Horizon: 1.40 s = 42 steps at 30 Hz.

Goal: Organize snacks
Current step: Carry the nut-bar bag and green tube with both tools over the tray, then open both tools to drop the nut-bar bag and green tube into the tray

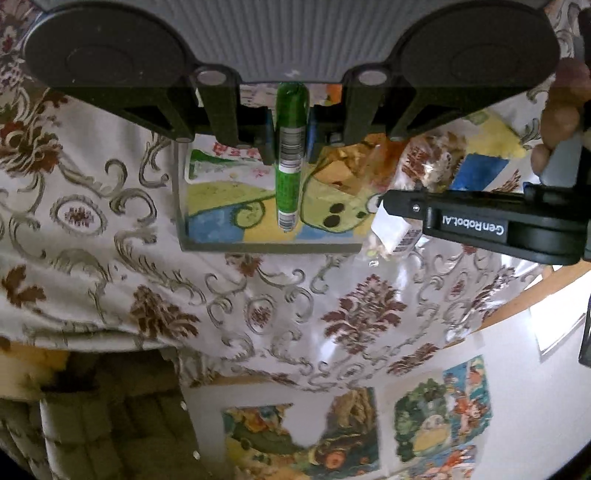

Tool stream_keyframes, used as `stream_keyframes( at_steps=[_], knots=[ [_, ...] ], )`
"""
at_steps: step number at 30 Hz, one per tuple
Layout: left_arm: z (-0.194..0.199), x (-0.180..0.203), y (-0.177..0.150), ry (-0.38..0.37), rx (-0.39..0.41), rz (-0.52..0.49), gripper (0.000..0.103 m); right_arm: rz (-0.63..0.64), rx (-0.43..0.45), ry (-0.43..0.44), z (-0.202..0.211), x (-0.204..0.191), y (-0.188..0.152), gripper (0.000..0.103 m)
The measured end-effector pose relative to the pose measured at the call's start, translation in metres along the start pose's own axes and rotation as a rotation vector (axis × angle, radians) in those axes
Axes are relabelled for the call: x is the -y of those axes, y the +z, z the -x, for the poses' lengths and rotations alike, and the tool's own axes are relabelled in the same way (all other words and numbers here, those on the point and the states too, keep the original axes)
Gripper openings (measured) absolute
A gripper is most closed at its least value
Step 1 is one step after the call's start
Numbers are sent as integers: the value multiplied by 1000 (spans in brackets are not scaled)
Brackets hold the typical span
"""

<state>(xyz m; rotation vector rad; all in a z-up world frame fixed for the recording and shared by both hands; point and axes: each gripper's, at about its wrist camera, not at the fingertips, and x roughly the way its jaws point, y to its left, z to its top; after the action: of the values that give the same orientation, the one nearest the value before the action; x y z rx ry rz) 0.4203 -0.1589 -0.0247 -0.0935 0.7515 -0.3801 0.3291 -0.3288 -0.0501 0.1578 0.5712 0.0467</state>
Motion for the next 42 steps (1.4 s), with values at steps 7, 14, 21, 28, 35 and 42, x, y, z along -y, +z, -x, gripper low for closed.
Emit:
stream_keyframes(
  at_steps=[7,14,21,28,35,42],
  knots=[
    [-24,7,-5,22,-21,-11,39,-17,-26,-6,-14,7,-5,19],
    [-34,8,-10,30,-39,-10,39,2,-50,-9,-22,4,-9,19],
    [-37,7,-16,32,-55,10,39,-2,-67,-15,-25,4,-11,21],
    [-20,2,-12,15,-18,55,66,-13,-53,-19,-19,6,-8,39],
    [17,1,-3,18,37,108,87,-52,19,-31,11,4,3,68],
    [73,10,-4,79,159,77,102,-56,132,-36,62,4,13,98]
  ],
)
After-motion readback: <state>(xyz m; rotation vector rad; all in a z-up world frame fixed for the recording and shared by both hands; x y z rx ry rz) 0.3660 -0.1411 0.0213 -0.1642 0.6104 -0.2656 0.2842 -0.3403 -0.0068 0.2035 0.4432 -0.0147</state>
